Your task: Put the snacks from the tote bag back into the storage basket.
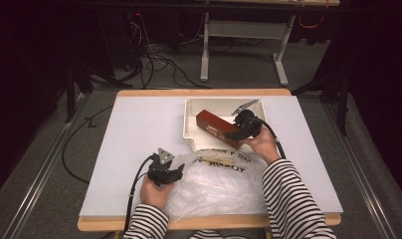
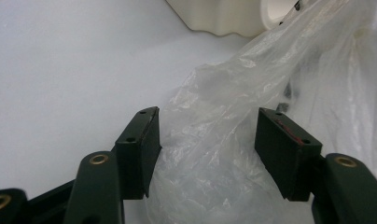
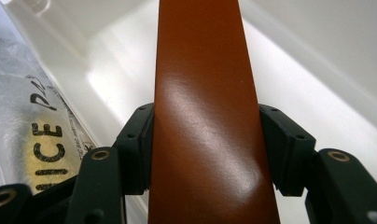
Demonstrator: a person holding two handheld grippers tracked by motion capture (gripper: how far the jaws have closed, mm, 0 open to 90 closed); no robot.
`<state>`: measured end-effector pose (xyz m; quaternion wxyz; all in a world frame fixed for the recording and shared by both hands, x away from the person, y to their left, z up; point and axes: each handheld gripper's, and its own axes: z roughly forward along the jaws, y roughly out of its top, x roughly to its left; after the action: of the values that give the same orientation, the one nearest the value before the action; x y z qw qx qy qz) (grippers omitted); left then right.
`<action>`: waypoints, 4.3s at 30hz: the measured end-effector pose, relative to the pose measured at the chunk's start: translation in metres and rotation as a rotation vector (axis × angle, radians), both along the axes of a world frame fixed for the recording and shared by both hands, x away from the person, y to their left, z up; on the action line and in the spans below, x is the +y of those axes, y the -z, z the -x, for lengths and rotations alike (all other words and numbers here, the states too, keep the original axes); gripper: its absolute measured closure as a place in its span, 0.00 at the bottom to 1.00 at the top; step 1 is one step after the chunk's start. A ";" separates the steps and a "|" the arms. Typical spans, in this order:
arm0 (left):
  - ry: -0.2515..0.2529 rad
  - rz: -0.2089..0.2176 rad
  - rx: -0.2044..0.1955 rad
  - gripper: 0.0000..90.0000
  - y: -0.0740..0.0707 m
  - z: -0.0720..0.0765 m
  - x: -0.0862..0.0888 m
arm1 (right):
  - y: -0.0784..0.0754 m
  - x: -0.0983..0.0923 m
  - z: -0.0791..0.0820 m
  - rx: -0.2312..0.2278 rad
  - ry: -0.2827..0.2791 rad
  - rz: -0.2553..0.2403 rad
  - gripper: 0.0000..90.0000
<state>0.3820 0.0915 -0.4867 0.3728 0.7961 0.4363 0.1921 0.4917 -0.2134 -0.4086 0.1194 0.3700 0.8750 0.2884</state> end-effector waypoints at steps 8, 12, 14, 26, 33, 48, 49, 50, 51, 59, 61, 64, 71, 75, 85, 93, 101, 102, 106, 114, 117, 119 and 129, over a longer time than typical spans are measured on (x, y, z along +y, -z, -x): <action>0.002 -0.003 0.000 0.45 0.000 0.000 0.000 | 0.004 0.007 -0.010 0.029 -0.013 0.032 0.48; 0.000 -0.001 0.000 0.45 0.000 0.000 0.000 | 0.007 0.009 -0.012 0.035 -0.016 0.035 0.47; -0.001 0.001 -0.002 0.45 0.000 0.000 0.000 | 0.008 0.009 -0.013 0.047 -0.010 0.037 0.47; 0.000 0.000 -0.001 0.45 0.000 0.000 0.000 | 0.013 0.011 -0.018 0.065 0.008 0.085 0.46; 0.000 0.002 0.000 0.45 0.000 0.000 0.000 | 0.011 0.010 -0.017 0.035 0.031 0.102 0.36; 0.002 0.007 0.003 0.45 0.000 0.000 0.000 | -0.016 0.017 0.018 -0.030 0.045 -0.045 0.76; 0.002 0.008 0.003 0.45 0.000 0.000 0.001 | -0.015 0.019 0.020 -0.024 0.040 -0.055 0.79; 0.002 0.008 0.003 0.45 0.000 0.000 0.001 | -0.014 0.020 0.021 -0.024 0.033 -0.051 0.82; 0.002 0.008 0.003 0.45 0.000 0.000 0.001 | -0.013 0.021 0.023 -0.025 0.033 -0.054 0.85; 0.003 0.009 0.004 0.45 0.000 0.000 0.001 | 0.002 0.020 0.029 -0.005 0.054 -0.063 0.98; 0.002 0.007 0.003 0.45 0.000 0.000 0.001 | 0.003 0.021 0.030 0.003 0.059 -0.057 1.00; 0.002 0.007 0.003 0.45 0.000 0.000 0.000 | 0.003 0.023 0.031 -0.004 0.056 -0.051 1.00; 0.002 0.007 0.003 0.45 0.000 0.000 0.000 | 0.012 0.025 0.029 0.027 0.058 -0.024 1.00; 0.002 0.007 0.003 0.45 0.000 0.000 0.000 | 0.016 0.024 0.028 0.040 0.076 -0.012 1.00; 0.003 0.008 0.004 0.45 0.000 0.000 0.001 | 0.017 0.019 0.024 0.050 0.107 0.000 1.00; 0.003 0.008 0.004 0.45 0.000 0.000 0.001 | 0.015 0.014 0.021 0.064 0.131 0.016 1.00; 0.003 0.008 0.004 0.45 0.000 0.000 0.001 | 0.012 0.005 0.016 0.067 0.169 0.026 1.00; 0.003 0.008 0.003 0.45 0.000 0.000 0.001 | 0.012 0.004 0.016 0.068 0.171 0.024 1.00; 0.003 0.007 0.003 0.45 0.000 0.000 0.000 | 0.012 0.001 0.014 0.073 0.187 0.022 1.00; 0.003 0.008 0.003 0.45 0.000 0.000 0.000 | 0.011 -0.001 0.012 0.068 0.207 0.021 1.00; 0.003 0.008 0.003 0.45 0.000 0.000 0.000 | 0.013 -0.002 0.010 0.071 0.221 0.024 1.00; 0.003 0.008 0.003 0.45 0.000 0.000 0.000 | 0.014 -0.003 0.008 0.075 0.236 0.025 1.00; 0.005 0.000 0.000 0.44 0.000 0.000 0.000 | 0.013 0.002 0.005 0.071 0.239 0.020 1.00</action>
<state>0.3819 0.0913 -0.4867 0.3736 0.7972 0.4341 0.1912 0.4870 -0.2118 -0.4214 0.1256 0.4802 0.8313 0.2502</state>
